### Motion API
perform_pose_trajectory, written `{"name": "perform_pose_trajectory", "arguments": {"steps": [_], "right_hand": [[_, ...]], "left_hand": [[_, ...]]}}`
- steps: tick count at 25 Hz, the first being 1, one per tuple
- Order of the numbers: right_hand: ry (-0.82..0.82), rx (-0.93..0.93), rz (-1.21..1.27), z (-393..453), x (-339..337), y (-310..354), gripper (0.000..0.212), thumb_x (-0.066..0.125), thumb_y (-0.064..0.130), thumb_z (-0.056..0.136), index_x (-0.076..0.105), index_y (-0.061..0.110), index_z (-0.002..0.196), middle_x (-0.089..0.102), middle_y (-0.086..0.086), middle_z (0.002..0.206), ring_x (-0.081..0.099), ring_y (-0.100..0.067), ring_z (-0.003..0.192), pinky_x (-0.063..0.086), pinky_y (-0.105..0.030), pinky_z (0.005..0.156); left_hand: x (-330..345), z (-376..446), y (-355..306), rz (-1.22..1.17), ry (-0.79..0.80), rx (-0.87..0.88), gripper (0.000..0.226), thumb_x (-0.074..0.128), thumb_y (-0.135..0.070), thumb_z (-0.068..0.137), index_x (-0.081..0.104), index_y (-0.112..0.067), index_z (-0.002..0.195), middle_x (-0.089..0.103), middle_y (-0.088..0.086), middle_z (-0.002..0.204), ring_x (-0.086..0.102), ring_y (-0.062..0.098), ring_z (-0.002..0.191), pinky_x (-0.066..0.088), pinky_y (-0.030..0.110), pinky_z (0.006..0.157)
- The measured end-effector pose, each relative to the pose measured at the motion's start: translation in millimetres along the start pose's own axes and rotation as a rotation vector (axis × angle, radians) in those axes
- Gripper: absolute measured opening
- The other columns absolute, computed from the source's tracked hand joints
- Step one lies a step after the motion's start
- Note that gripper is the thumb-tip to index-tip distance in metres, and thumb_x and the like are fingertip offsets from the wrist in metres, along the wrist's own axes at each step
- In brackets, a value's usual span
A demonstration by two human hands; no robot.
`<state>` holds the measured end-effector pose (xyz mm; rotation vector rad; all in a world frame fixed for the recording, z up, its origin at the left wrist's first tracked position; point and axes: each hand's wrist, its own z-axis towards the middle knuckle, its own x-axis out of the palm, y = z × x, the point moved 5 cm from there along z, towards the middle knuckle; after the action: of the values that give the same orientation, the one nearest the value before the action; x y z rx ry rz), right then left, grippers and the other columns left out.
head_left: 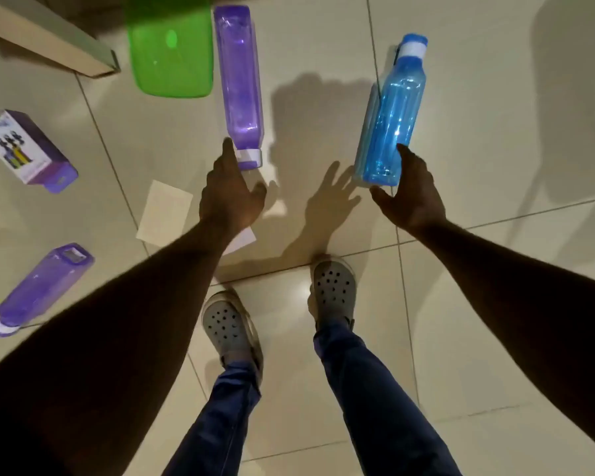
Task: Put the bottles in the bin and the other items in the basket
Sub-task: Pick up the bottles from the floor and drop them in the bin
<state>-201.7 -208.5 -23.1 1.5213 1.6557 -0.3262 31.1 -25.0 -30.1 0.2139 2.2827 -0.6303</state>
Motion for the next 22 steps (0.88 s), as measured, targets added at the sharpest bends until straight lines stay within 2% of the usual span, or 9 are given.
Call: {"name": "perform_pose_trajectory", "arguments": {"steps": [4, 6, 8, 10, 11, 15, 18, 20, 22], "right_hand": [[-0.056, 0.073, 0.033, 55.5, 25.2, -25.0, 0.097, 0.074, 0.046, 0.077, 0.018, 0.024, 0.153, 0.036, -0.012, 0.15, 0.044, -0.031, 0.13, 0.047, -0.045, 0.096], [-0.112, 0.15, 0.179, 79.5, 37.6, -36.3, 0.1, 0.078, 0.042, 0.075, 0.018, 0.024, 0.152, 0.042, -0.009, 0.142, 0.05, -0.027, 0.122, 0.054, -0.043, 0.092], [-0.117, 0.211, 0.302, 97.4, 48.6, -44.0, 0.103, 0.079, 0.037, 0.075, 0.013, 0.025, 0.153, 0.049, -0.003, 0.127, 0.055, -0.017, 0.101, 0.059, -0.031, 0.071], [-0.102, 0.255, 0.309, 107.7, 59.9, -51.5, 0.108, 0.078, 0.035, 0.077, 0.004, 0.028, 0.154, 0.054, -0.003, 0.121, 0.055, -0.013, 0.087, 0.046, -0.017, 0.051], [-0.118, 0.257, 0.298, 110.1, 63.2, -55.2, 0.108, 0.078, 0.034, 0.077, 0.002, 0.028, 0.154, 0.054, -0.002, 0.119, 0.055, -0.011, 0.083, 0.041, -0.014, 0.048], [-0.185, 0.192, 0.308, 97.8, 59.1, -59.6, 0.102, 0.074, 0.036, 0.077, 0.008, 0.022, 0.153, 0.05, 0.01, 0.112, 0.054, -0.002, 0.072, 0.039, -0.008, 0.055], [-0.115, 0.264, 0.395, 52.4, 55.3, -43.6, 0.099, 0.073, 0.043, 0.077, 0.012, 0.022, 0.152, 0.054, 0.006, 0.116, 0.06, -0.009, 0.086, 0.045, -0.015, 0.062], [-0.07, 0.283, 0.434, 8.8, 53.4, -26.1, 0.089, 0.075, 0.04, 0.078, 0.024, 0.022, 0.149, 0.058, 0.0, 0.122, 0.062, -0.017, 0.1, 0.046, -0.017, 0.066], [0.028, 0.268, 0.475, -37.5, 52.7, 4.2, 0.081, 0.076, 0.037, 0.079, 0.033, 0.021, 0.146, 0.059, -0.001, 0.124, 0.063, -0.019, 0.104, 0.053, -0.021, 0.067]], "left_hand": [[23.3, 77.6, 12.4, -0.075, -0.045, -0.151, 0.1, 0.072, -0.031, 0.081, 0.007, -0.004, 0.152, 0.034, 0.021, 0.148, 0.039, 0.039, 0.133, 0.037, 0.045, 0.108], [36.9, 109.0, 19.1, -0.179, -0.08, -0.219, 0.102, 0.075, -0.03, 0.077, 0.009, -0.004, 0.151, 0.036, 0.021, 0.145, 0.041, 0.04, 0.131, 0.045, 0.049, 0.102], [50.7, 129.3, 24.4, -0.196, -0.102, -0.261, 0.102, 0.076, -0.035, 0.076, 0.012, -0.003, 0.149, 0.039, 0.02, 0.143, 0.043, 0.038, 0.129, 0.046, 0.046, 0.1], [63.1, 139.8, 26.5, -0.134, -0.176, -0.254, 0.091, 0.075, -0.04, 0.076, 0.024, -0.003, 0.142, 0.045, 0.018, 0.138, 0.048, 0.035, 0.125, 0.044, 0.038, 0.101], [65.9, 141.1, 26.1, -0.137, -0.226, -0.244, 0.084, 0.074, -0.039, 0.076, 0.03, -0.003, 0.138, 0.048, 0.016, 0.135, 0.051, 0.033, 0.121, 0.044, 0.035, 0.099], [62.3, 129.0, 25.3, -0.273, -0.299, -0.223, 0.069, 0.072, -0.036, 0.075, 0.039, -0.006, 0.128, 0.051, 0.011, 0.127, 0.056, 0.028, 0.112, 0.048, 0.026, 0.088], [53.6, 73.7, 28.6, -0.449, -0.239, -0.267, 0.07, 0.075, -0.036, 0.076, 0.04, -0.004, 0.128, 0.055, 0.015, 0.125, 0.058, 0.031, 0.11, 0.049, 0.032, 0.088], [46.8, 8.3, 31.8, -0.649, -0.181, -0.285, 0.067, 0.078, -0.031, 0.077, 0.038, -0.006, 0.126, 0.057, 0.018, 0.119, 0.062, 0.035, 0.102, 0.054, 0.038, 0.079], [29.5, -62.6, 39.5, -0.723, -0.176, -0.336, 0.067, 0.079, -0.034, 0.077, 0.038, -0.012, 0.125, 0.059, 0.012, 0.113, 0.065, 0.027, 0.096, 0.058, 0.032, 0.071]]}}
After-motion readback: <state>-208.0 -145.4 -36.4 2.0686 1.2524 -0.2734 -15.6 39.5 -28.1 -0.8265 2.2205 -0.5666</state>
